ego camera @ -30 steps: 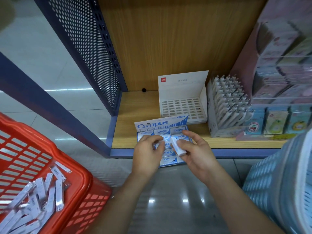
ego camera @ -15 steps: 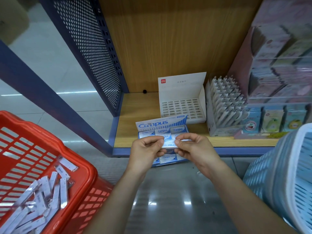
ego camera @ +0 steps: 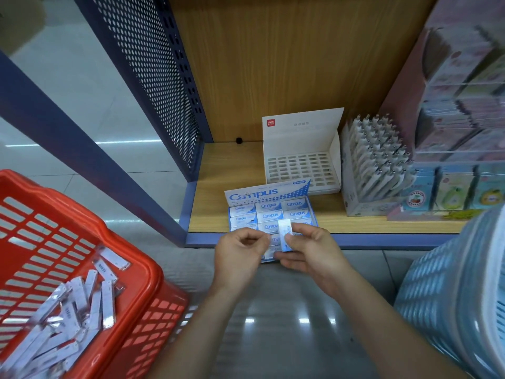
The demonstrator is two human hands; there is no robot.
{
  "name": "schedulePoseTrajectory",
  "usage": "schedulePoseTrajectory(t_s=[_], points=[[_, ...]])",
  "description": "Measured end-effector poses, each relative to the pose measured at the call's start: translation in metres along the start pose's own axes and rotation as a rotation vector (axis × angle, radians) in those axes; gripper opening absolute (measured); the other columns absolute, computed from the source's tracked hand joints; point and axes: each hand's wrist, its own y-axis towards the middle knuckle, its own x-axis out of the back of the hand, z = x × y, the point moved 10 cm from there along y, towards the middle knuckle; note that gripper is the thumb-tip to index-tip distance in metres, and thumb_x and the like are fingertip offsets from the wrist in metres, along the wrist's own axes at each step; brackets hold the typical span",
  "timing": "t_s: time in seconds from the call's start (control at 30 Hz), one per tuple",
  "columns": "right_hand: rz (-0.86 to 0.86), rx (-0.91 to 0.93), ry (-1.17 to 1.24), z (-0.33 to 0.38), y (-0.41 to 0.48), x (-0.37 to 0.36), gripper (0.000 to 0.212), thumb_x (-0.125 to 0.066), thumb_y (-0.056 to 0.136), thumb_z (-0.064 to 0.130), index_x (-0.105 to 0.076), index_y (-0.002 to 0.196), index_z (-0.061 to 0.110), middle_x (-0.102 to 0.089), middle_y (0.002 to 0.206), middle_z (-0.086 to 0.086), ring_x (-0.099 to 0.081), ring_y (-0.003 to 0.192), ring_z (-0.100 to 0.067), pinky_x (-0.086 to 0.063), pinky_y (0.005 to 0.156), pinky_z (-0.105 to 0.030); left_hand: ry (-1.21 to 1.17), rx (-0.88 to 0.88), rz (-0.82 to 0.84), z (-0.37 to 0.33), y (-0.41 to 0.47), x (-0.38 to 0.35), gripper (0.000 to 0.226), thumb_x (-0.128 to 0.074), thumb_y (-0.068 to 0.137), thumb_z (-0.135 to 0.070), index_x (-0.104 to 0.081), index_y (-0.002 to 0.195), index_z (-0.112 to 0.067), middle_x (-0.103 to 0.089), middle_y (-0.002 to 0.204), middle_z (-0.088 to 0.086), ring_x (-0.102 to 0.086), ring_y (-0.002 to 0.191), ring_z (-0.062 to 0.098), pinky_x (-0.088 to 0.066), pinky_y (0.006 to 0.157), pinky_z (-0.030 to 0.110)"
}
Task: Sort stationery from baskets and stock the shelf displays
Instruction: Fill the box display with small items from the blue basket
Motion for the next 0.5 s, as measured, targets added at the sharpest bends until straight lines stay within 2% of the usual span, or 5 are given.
schedulePoseTrajectory(t_s=[0.1,0.2,0.27,0.33,0.5], points=[[-0.012,0.067,-0.237,0.007,0.006,0.005,0.023,-0.060,0.094,0.003,-0.064,0.116,0.010,-0.061,0.084,-0.004,-0.064,0.060,-0.021,-0.056,0.057,-0.023,0.065,-0.071,-0.014,-0.008,0.010,0.011,0.013,-0.073,0.084,-0.010,-0.075,0.092,-0.020,-0.072,0.080,-0.007,-0.061,0.065,0.002,-0.049,0.069,0.024],[-0.133,0.148,-0.472,0.017,0.016,0.016,0.015,-0.074,0.082,0.003,-0.070,0.097,0.004,-0.062,0.068,-0.003,-0.060,0.050,-0.014,-0.060,0.065,-0.034,0.394,-0.216,-0.043,-0.019,0.012,0.016,0.025,-0.073,0.082,-0.013,-0.073,0.104,-0.026,-0.064,0.098,-0.013,-0.054,0.083,0.003,-0.043,0.080,0.018],[-0.193,0.153,-0.507,0.018,0.020,0.020,0.010,-0.077,0.079,0.005,-0.070,0.084,0.009,-0.066,0.069,-0.007,-0.061,0.051,-0.015,-0.061,0.071,-0.040,0.561,-0.265,-0.074,-0.019,0.011,0.020,0.031,-0.076,0.079,-0.016,-0.073,0.107,-0.028,-0.058,0.110,-0.010,-0.048,0.103,0.012,-0.035,0.090,0.015],[-0.217,0.160,-0.500,0.017,0.023,0.020,0.011,-0.077,0.081,0.006,-0.068,0.081,0.013,-0.067,0.071,-0.006,-0.064,0.056,-0.018,-0.060,0.074,-0.043,0.621,-0.270,-0.064,-0.011,0.011,0.022,0.035,-0.079,0.075,-0.019,-0.073,0.109,-0.027,-0.056,0.119,-0.004,-0.043,0.113,0.018,-0.028,0.095,0.014],[-0.214,0.194,-0.493,0.012,0.028,0.016,0.017,-0.073,0.082,0.000,-0.070,0.095,0.011,-0.060,0.069,0.001,-0.068,0.069,-0.023,-0.059,0.082,-0.046,0.650,-0.357,-0.063,-0.008,0.005,0.014,0.034,-0.083,0.070,-0.023,-0.075,0.104,-0.027,-0.057,0.117,-0.001,-0.046,0.109,0.022,-0.034,0.097,0.021]])
